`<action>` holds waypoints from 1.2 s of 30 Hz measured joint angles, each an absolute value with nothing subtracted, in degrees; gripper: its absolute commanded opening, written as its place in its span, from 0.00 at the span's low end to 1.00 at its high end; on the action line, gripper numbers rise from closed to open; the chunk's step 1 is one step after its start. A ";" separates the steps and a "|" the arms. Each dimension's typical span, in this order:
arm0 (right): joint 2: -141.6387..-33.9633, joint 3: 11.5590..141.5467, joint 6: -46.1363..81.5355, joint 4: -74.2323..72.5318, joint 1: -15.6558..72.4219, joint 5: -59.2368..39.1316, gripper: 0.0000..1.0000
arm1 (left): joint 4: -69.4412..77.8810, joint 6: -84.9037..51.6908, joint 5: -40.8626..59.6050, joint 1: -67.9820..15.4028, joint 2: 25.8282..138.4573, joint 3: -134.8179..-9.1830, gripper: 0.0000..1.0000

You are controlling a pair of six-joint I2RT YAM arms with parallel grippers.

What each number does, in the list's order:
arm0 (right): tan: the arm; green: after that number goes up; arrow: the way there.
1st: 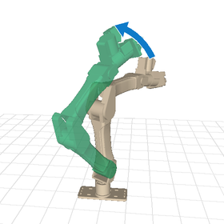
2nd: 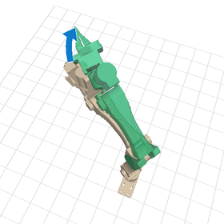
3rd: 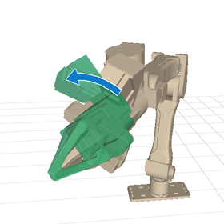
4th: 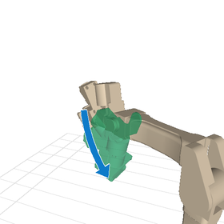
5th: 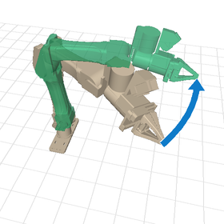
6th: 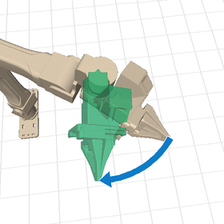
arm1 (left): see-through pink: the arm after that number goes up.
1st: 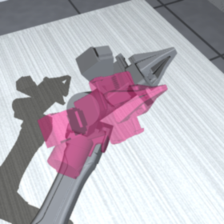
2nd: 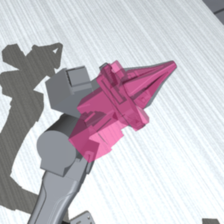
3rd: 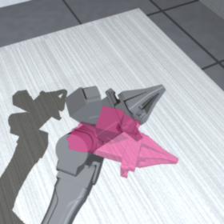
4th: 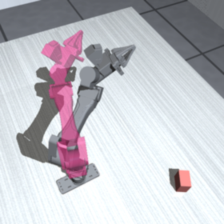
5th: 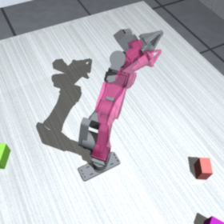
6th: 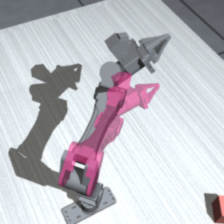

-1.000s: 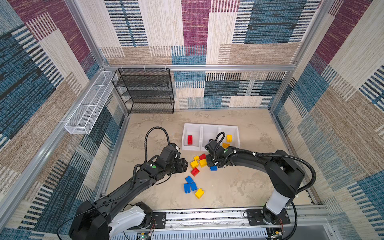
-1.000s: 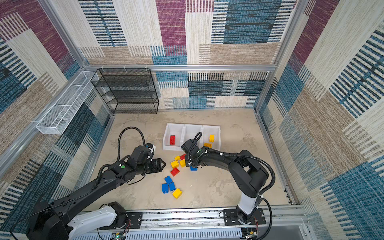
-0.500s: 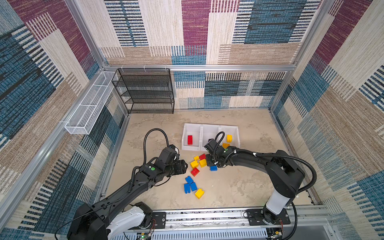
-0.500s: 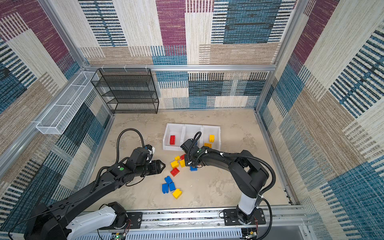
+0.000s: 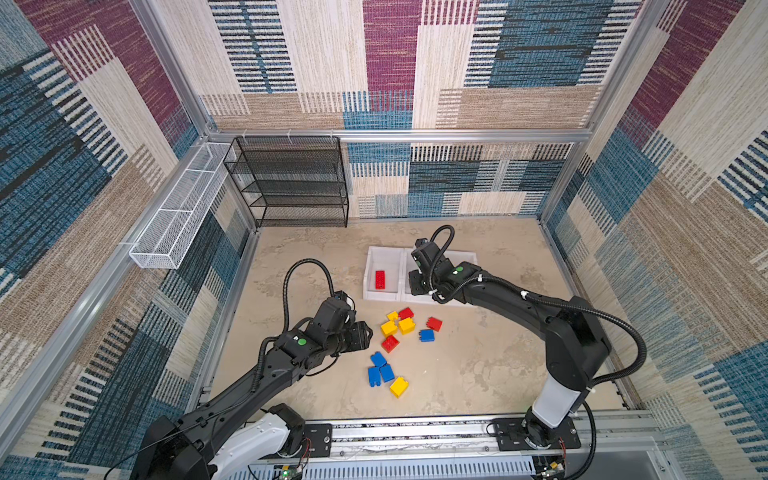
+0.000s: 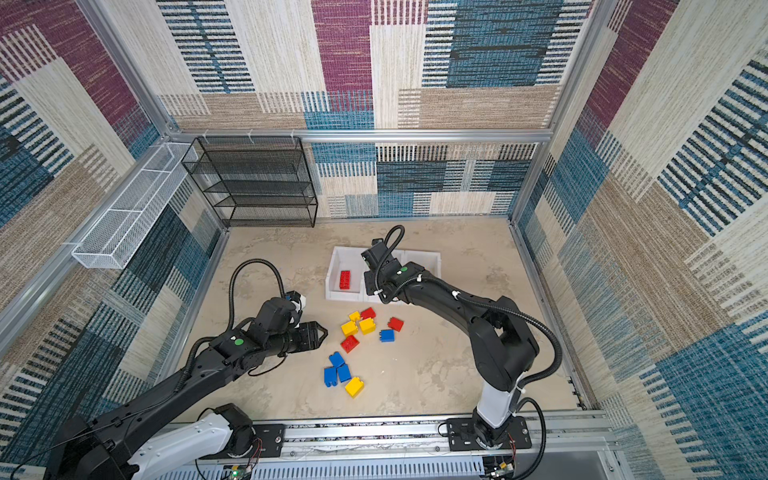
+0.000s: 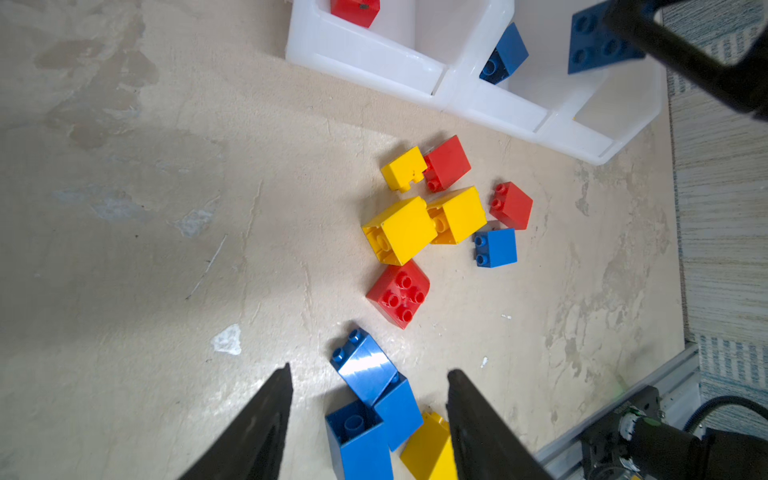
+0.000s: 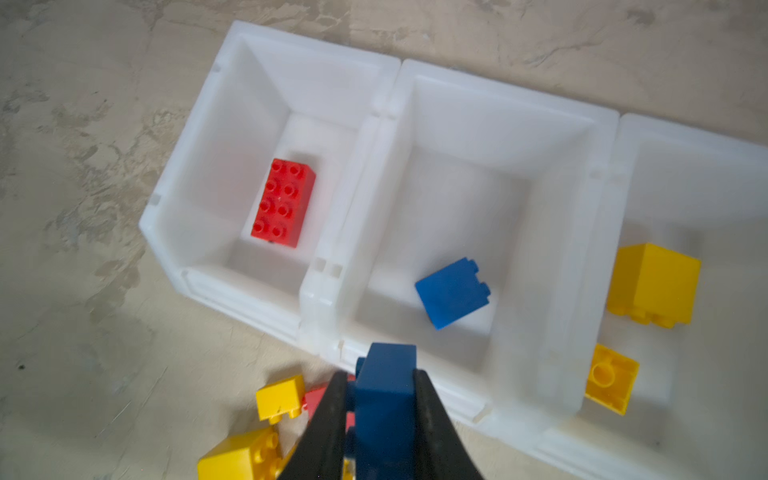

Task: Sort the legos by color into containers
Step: 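Carry the blue brick with the right gripper into the middle compartment, then grasp a blue brick nearest the robot with the left gripper while the right arm withdraws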

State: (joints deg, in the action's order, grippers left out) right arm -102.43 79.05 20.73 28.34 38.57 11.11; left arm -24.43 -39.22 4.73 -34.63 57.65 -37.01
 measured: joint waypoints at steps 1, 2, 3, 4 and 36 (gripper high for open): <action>-104.14 80.49 20.10 28.42 37.89 11.09 0.27 | -24.58 -39.24 4.73 -34.63 57.39 -36.84 0.63; -105.47 81.62 19.59 28.56 37.52 11.07 0.27 | -24.71 -39.27 4.73 -34.63 57.21 -36.67 0.63; -106.65 82.70 19.14 28.62 37.32 10.94 0.28 | -24.73 -39.33 4.75 -34.63 57.04 -36.53 0.63; -107.83 83.94 18.55 28.80 37.15 10.50 0.30 | -24.88 -39.46 4.75 -34.63 56.84 -36.40 0.63; -94.63 69.95 20.97 28.25 36.69 7.05 0.65 | -33.43 -43.22 10.28 -40.82 52.80 -30.26 0.65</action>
State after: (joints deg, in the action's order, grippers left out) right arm -94.63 69.95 20.97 28.25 36.69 7.05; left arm -33.43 -43.22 10.28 -40.82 52.80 -30.26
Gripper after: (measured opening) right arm 0.655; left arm 0.644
